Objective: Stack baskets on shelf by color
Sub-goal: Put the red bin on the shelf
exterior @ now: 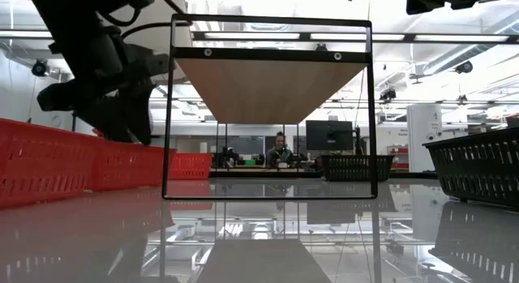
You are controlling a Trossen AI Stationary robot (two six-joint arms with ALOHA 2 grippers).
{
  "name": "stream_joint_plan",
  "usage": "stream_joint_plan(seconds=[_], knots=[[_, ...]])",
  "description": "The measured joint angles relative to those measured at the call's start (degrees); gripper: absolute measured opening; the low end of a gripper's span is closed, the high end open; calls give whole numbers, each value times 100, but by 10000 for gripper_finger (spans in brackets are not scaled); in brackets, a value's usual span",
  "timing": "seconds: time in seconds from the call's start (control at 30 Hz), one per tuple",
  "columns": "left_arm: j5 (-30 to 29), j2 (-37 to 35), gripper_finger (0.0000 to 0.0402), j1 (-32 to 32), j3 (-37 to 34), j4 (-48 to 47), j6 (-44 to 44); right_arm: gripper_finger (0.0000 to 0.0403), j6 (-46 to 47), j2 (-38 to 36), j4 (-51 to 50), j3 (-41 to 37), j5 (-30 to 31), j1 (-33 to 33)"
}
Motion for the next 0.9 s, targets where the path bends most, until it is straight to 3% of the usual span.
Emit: stream_joint_plan(seconds=[0.3, 0.6, 0.77, 0.9], knots=[[9, 20, 135, 0, -252, 188, -2, 9, -5, 0, 1, 0, 2, 0], [48, 0, 15, -2, -237, 61, 127, 9, -5, 0, 2, 0, 2, 0], [61, -83, 4, -2, 175, -591, 636, 9, -3, 0, 3, 0, 2, 0], [122, -107, 2, -4, 1024, -1739, 1340, 9, -3, 0, 4, 0, 2, 0]])
